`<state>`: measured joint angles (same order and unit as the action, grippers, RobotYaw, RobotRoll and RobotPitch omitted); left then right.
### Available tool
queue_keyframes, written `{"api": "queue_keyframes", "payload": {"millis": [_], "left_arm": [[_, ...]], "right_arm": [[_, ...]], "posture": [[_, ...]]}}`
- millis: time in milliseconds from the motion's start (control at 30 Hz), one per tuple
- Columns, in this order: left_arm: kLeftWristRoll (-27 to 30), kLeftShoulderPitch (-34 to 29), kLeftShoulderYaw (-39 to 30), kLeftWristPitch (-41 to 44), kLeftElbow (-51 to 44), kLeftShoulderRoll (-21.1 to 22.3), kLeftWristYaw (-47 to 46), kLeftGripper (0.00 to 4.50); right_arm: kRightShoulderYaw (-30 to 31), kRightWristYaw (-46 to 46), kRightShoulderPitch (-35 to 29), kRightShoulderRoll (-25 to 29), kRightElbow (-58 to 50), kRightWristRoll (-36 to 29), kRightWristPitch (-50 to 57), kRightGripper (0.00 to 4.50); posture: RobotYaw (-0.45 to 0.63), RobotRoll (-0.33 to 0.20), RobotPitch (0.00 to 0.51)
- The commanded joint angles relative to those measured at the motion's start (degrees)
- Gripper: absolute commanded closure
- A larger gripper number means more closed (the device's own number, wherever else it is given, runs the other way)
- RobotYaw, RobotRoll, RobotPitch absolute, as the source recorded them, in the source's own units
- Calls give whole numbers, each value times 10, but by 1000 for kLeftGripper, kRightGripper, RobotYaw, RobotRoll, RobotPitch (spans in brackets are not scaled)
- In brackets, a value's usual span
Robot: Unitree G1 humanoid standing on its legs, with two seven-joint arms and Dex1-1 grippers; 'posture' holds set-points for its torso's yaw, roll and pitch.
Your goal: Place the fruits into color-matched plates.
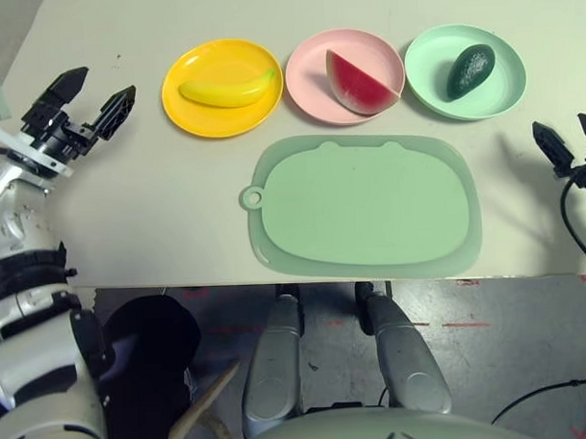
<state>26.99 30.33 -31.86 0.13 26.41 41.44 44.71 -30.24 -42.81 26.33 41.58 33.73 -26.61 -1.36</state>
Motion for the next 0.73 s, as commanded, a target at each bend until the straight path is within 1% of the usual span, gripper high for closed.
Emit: {"api": "queue_keyframes", "payload": {"millis": [33, 233, 367, 533, 733], "left_arm": [[6, -38, -25, 9, -35, -17, -60, 42], [5, -84, -26, 5, -51, -50, -116, 42], [-31, -111, 5, -21, -45, -66, -133, 42], [-42, -133, 24, -37, -59, -86, -144, 42], [-38, -136, 27, -30, -75, -87, -152, 42]], "right_arm": [[-19, -17, 25, 25, 103, 2, -42, 0], [-3, -43, 65, 44, 217, 17, -95, 0], [10, -52, 96, 48, 266, 37, -125, 0], [6, -52, 102, 45, 282, 37, -139, 0], [5, -55, 100, 50, 288, 39, -146, 0]], "posture": [[-15, 0, 429], [-14, 0, 428], [-4, 0, 429], [-6, 0, 432], [-8, 0, 438]]}}
